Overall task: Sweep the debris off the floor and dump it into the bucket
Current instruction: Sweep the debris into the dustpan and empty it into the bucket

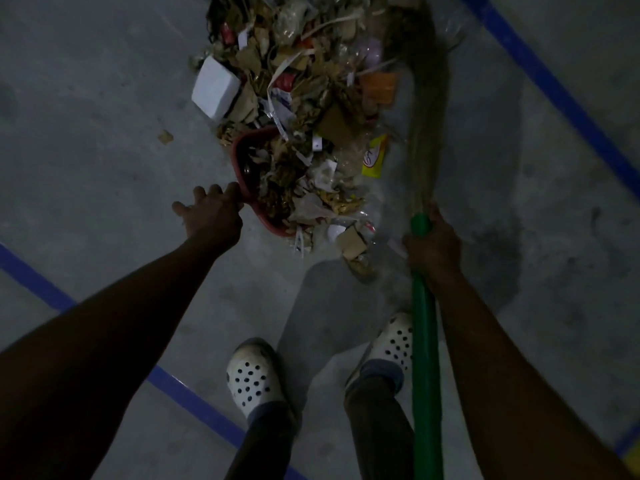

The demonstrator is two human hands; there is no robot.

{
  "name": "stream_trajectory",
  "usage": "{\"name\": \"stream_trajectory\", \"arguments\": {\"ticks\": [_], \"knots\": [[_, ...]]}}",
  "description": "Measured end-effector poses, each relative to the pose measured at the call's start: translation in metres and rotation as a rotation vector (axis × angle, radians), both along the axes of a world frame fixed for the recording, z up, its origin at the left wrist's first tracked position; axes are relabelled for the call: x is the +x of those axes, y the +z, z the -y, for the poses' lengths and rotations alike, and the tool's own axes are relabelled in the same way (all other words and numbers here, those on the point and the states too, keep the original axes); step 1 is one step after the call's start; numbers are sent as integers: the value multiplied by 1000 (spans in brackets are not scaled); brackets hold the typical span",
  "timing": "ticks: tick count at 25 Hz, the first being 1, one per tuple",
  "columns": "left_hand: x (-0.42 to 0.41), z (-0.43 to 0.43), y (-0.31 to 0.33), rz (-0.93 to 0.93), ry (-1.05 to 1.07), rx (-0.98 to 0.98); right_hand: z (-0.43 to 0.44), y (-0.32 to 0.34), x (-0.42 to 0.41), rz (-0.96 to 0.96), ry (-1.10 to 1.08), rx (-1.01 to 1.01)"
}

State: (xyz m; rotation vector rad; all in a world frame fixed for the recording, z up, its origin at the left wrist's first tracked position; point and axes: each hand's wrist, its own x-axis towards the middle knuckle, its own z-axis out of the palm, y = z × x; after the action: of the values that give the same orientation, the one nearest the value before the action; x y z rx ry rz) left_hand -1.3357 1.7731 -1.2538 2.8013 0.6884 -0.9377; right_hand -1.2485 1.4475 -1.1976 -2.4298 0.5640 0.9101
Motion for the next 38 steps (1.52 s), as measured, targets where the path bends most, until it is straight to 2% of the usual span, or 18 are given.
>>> {"name": "stream_trajectory", "arguments": {"ticks": [2, 7, 12, 16, 18, 21, 23, 26, 29, 33, 38], "knots": [[0, -9, -9, -14, 8, -5, -21, -32, 9, -74, 191, -65], [4, -14, -24, -10, 1, 0, -28, -60, -20, -19, 483, -19], [13, -11, -19, 0, 37, 7, -16, -55, -19, -54, 637, -47], [15, -4, -14, -13, 73, -3, -8, -19, -32, -111, 697, 19], [10, 0, -8, -10, 86, -21, -5, 8, -53, -148, 672, 110], [-4, 9, 1, -27, 114, -76, 11, 57, -96, -122, 502, 183], [-11, 16, 6, -34, 124, -75, 31, 90, -114, -66, 350, 145], [-8, 26, 8, -22, 163, -82, 54, 115, -115, -71, 264, 33], [-11, 38, 9, -16, 226, -127, 38, 99, -94, -111, 193, 31], [-17, 45, -9, 22, 243, -162, -24, 37, -62, -153, 209, 121], [-24, 42, -22, 127, 277, -166, -68, 23, -97, -168, 172, 229]]}}
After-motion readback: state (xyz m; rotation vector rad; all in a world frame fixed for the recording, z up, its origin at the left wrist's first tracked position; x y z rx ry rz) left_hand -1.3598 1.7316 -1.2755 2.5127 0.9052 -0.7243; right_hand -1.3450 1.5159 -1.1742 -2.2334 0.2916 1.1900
